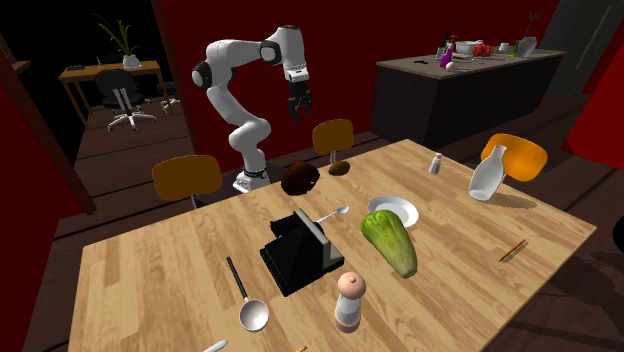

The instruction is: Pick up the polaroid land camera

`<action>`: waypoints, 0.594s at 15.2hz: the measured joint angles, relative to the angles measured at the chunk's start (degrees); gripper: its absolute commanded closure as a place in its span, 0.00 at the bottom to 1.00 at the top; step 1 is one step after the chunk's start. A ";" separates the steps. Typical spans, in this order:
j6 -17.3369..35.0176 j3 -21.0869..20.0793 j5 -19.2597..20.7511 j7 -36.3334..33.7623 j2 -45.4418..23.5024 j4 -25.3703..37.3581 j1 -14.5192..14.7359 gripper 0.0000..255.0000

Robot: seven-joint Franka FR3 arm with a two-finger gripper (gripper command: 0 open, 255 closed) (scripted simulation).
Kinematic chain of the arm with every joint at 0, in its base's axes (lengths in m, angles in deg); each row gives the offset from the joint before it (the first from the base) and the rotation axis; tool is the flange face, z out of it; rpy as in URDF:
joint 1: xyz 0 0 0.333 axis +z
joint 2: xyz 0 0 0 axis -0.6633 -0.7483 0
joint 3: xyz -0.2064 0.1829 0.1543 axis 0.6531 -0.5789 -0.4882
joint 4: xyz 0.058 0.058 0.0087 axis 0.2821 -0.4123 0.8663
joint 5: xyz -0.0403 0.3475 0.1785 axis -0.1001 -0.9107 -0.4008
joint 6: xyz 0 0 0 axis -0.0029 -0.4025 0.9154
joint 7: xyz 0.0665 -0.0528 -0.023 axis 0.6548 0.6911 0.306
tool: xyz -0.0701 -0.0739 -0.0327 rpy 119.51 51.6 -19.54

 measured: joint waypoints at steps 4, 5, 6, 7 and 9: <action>2.32 1.21 0.66 0.31 -3.80 1.09 -0.76 0.00; 3.37 1.60 0.86 0.30 -5.08 1.16 -1.06 0.00; 4.38 2.05 1.06 0.33 -6.57 1.48 -1.36 0.00; 5.22 2.80 1.38 0.68 -8.28 2.18 -1.76 0.00; 7.44 4.18 1.86 1.20 -12.32 3.68 -2.43 0.00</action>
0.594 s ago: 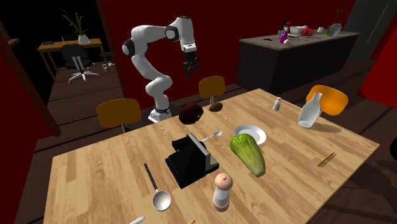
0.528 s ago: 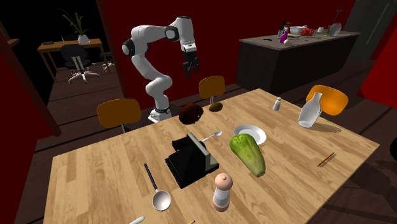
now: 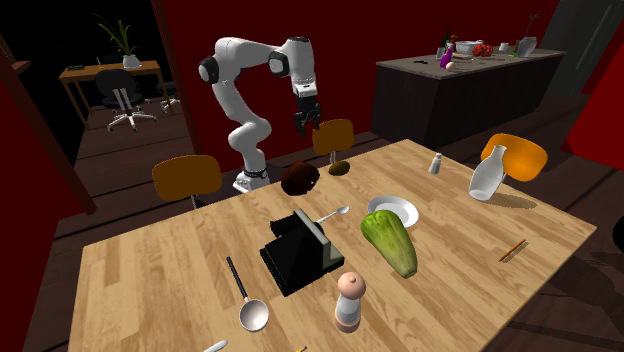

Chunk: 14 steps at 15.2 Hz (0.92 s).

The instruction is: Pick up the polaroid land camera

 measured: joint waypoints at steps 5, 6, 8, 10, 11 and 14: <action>3.71 3.15 0.37 1.06 -9.78 5.31 -1.41 0.00; 4.42 3.81 0.33 1.36 -11.86 6.49 -1.68 0.00; 5.23 4.80 0.03 1.52 -15.88 9.35 -2.07 0.00; 6.66 5.91 -0.37 1.92 -19.95 11.62 -2.56 0.00; 7.03 6.74 -0.61 2.56 -21.89 12.98 -2.99 0.00; 7.93 8.50 -1.55 3.59 -27.32 16.91 -4.01 0.00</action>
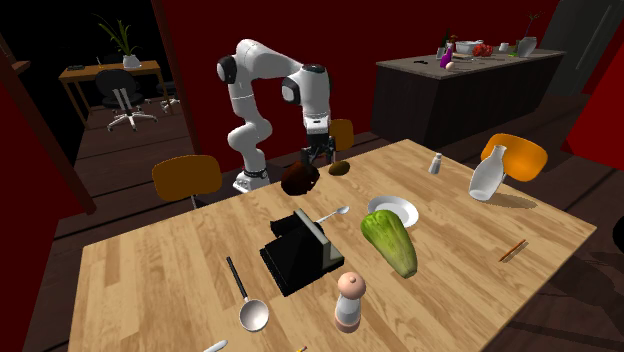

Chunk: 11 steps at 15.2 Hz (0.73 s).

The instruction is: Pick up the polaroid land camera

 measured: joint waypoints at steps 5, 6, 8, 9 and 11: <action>0.31 2.37 -2.72 1.54 -10.72 9.13 -1.93 0.00; 0.61 2.77 -3.29 1.84 -12.64 10.46 -2.42 0.00; -0.02 3.57 -4.78 2.69 -17.36 15.20 -3.73 0.00; 0.13 3.83 -5.35 2.81 -19.27 16.66 -4.27 0.00; -1.44 4.44 -6.90 3.61 -24.14 22.46 -5.99 0.00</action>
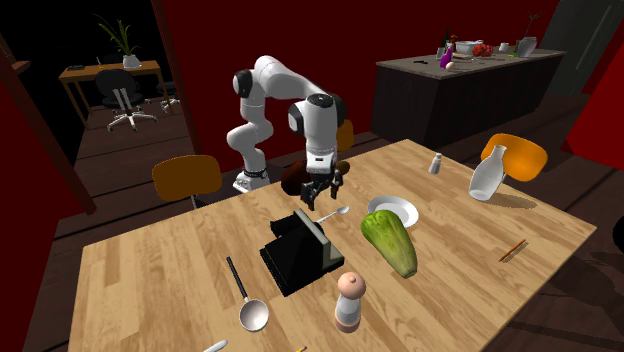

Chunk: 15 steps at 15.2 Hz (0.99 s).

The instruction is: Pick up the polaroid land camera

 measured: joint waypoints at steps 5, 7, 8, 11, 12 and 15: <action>-3.48 0.50 -3.45 0.23 -12.05 14.10 -4.44 0.00; -5.72 0.48 -4.72 0.13 -17.29 21.19 -6.71 0.00; -5.83 0.44 -4.99 0.13 -18.42 22.30 -7.16 0.00; -3.91 0.33 -5.28 0.19 -19.47 21.29 -7.24 0.00; -3.33 0.30 -5.32 0.19 -19.56 20.80 -7.16 0.00; -1.13 0.26 -5.42 0.42 -19.61 18.62 -6.98 0.00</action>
